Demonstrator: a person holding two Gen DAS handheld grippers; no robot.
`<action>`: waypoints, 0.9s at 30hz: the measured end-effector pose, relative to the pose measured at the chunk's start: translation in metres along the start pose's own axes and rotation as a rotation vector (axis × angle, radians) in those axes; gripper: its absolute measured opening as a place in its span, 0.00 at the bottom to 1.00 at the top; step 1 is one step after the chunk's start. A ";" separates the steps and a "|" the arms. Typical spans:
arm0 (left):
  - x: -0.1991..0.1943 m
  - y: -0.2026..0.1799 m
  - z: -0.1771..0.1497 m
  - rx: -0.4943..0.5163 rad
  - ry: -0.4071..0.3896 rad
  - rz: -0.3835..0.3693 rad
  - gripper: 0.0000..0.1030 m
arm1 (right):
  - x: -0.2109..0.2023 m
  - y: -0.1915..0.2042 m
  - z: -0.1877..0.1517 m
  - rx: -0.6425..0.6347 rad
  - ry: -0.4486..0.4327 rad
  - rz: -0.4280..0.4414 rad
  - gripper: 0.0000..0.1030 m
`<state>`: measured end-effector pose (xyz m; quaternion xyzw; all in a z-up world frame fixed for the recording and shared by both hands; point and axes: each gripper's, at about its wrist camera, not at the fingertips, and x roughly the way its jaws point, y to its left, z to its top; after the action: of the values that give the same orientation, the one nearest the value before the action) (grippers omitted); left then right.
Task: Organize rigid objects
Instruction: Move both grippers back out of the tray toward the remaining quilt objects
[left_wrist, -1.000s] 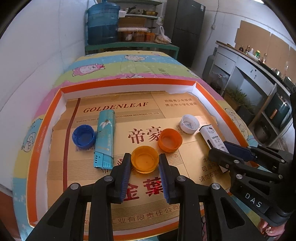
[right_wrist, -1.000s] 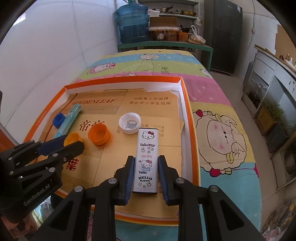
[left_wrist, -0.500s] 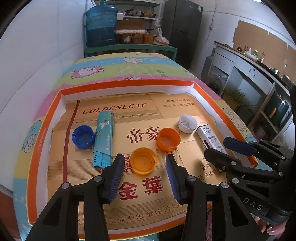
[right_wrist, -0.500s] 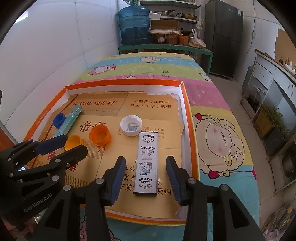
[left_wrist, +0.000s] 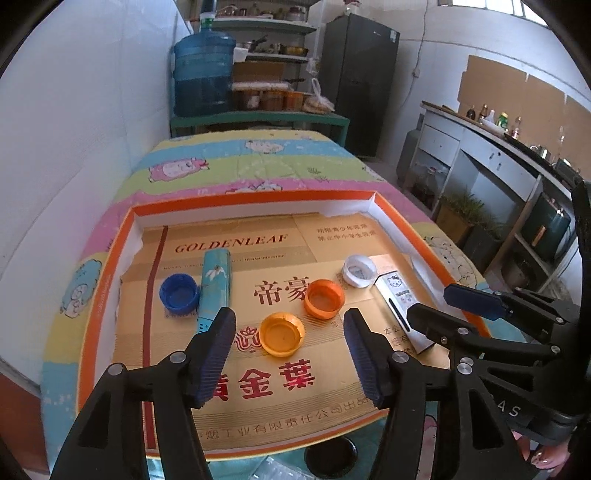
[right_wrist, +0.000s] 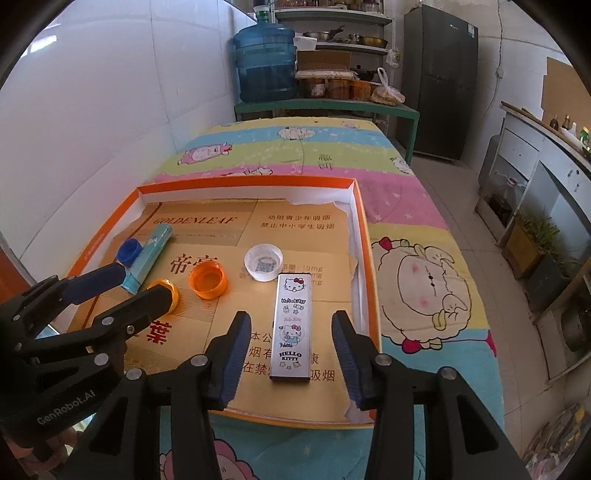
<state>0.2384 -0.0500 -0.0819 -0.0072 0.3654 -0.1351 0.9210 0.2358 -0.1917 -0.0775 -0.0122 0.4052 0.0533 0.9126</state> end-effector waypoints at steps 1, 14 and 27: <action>-0.003 0.000 0.000 0.000 -0.008 0.002 0.61 | -0.002 0.000 0.000 0.000 -0.002 -0.001 0.44; -0.047 0.006 -0.006 -0.044 -0.066 0.018 0.61 | -0.032 0.008 0.001 -0.010 -0.037 0.000 0.44; -0.088 0.013 -0.012 -0.092 -0.131 0.029 0.61 | -0.062 0.013 -0.006 -0.008 -0.076 0.020 0.44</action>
<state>0.1720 -0.0142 -0.0331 -0.0531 0.3104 -0.1043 0.9434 0.1887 -0.1849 -0.0351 -0.0099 0.3700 0.0646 0.9267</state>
